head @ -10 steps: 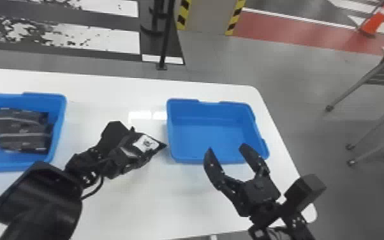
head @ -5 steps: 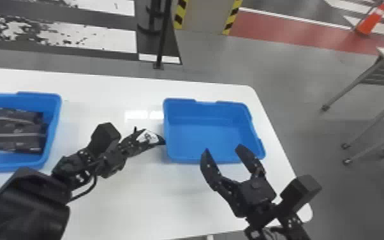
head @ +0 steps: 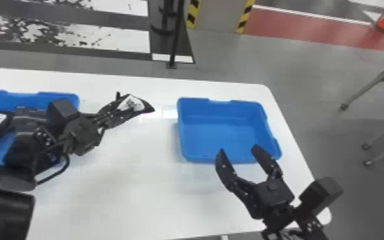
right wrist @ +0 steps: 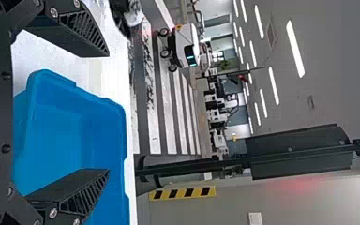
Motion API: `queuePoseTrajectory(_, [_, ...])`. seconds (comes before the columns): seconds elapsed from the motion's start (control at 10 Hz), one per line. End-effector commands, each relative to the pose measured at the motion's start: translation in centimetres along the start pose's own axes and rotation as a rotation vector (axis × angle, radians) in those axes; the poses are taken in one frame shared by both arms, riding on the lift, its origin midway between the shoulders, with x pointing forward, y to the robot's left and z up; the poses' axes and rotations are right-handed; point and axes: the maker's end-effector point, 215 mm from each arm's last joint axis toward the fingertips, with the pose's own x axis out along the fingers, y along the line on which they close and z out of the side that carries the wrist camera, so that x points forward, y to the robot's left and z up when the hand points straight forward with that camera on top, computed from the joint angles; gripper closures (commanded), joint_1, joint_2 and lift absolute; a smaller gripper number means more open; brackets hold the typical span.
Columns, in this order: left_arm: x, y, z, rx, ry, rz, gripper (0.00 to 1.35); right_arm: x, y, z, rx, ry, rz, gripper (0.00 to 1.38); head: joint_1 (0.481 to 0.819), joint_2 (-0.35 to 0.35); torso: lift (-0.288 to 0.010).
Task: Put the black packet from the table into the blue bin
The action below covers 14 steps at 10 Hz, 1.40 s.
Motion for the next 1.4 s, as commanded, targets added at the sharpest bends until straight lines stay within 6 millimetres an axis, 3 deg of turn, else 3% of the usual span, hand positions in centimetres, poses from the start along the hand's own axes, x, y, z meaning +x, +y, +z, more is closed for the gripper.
queuePoseTrajectory(0.0, [-5.2,4.5,-2.5,0.04,0.069,0.096,1.21,-0.1,0.0,0.0,0.0,0.001,0.001,0.14,0.695,-0.182,-0.11])
queuePoseTrajectory(0.2, [-13.0,10.6,-7.8,0.071,0.213,0.258,1.21,-0.1,0.0,0.1,-0.001,-0.001,0.002,0.14,0.695,-0.05,-0.11])
queuePoseTrajectory(0.4, [-19.4,14.6,-11.1,0.102,0.318,0.381,1.18,-0.2,0.0,-0.1,0.0,0.004,0.001,0.14,0.695,0.069,-0.11])
queuePoseTrajectory(0.5, [-21.8,15.4,-12.2,0.079,0.338,0.43,0.8,-0.1,0.1,0.0,0.001,0.001,0.002,0.14,0.695,0.138,-0.11])
queuePoseTrajectory(0.6, [-22.3,15.1,-12.3,0.054,0.323,0.445,0.29,-0.1,0.1,0.1,0.003,0.0,0.002,0.14,0.695,0.186,-0.11])
queuePoseTrajectory(0.7, [-22.3,14.4,-12.0,0.025,0.288,0.453,0.08,-0.2,0.0,-0.1,0.004,0.002,0.001,0.14,0.695,0.202,-0.11])
queuePoseTrajectory(0.9, [-23.9,13.4,-10.4,-0.017,0.175,0.515,0.15,-0.2,0.0,-0.1,0.01,0.003,0.001,0.14,0.695,0.208,-0.11])
queuePoseTrajectory(1.1, [-28.0,13.4,-7.9,-0.034,0.049,0.63,0.16,-0.3,0.1,-0.1,0.01,0.003,0.001,0.14,0.695,0.216,-0.11])
queuePoseTrajectory(1.3, [-31.7,11.4,-5.5,-0.096,-0.1,0.752,0.17,-0.3,0.1,0.0,0.005,0.002,0.002,0.14,0.695,0.258,-0.11])
